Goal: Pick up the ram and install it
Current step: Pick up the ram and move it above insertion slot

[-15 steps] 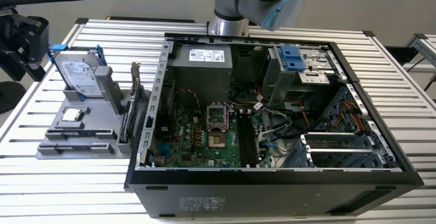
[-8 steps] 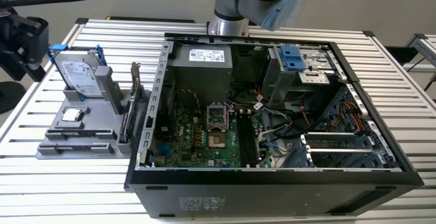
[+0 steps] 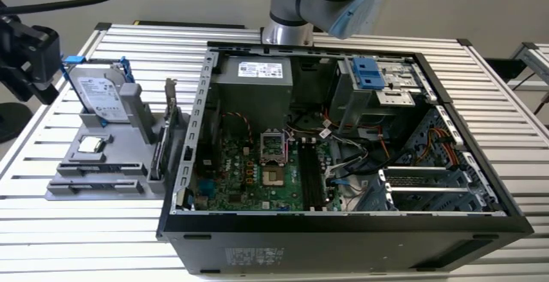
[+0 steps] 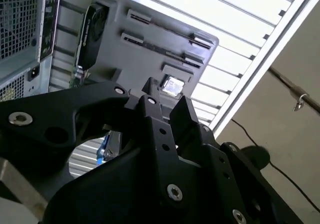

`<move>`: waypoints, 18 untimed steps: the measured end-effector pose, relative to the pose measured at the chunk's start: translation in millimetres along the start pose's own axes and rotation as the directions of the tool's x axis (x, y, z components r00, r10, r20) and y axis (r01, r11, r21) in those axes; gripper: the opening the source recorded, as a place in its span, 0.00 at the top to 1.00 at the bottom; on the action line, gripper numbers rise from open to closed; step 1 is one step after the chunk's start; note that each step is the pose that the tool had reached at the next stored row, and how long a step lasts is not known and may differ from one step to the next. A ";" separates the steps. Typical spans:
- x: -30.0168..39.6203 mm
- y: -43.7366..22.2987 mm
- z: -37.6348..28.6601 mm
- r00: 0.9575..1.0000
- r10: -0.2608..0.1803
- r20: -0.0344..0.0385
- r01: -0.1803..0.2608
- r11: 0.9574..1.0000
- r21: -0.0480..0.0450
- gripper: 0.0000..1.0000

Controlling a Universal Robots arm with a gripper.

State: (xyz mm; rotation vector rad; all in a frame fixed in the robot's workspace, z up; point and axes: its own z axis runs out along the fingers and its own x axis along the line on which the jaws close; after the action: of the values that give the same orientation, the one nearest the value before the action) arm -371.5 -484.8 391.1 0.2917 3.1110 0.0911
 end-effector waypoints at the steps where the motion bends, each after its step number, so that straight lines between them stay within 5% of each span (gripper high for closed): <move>1: 0.0 0.0 0.1 1.000 0.014 0.001 -0.014 1.000 0.000 0.00; 9: 0.2 -0.1 0.3 0.992 0.129 0.008 -0.129 0.992 0.001 0.00; 14: 0.4 -0.1 0.4 0.980 0.200 0.012 -0.200 0.980 0.001 0.00; 18: 0.4 -0.1 0.5 0.966 0.257 0.016 -0.257 0.966 0.001 0.00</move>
State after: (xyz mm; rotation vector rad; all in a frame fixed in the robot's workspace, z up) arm -372.0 -484.8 390.6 0.6917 3.0398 0.0869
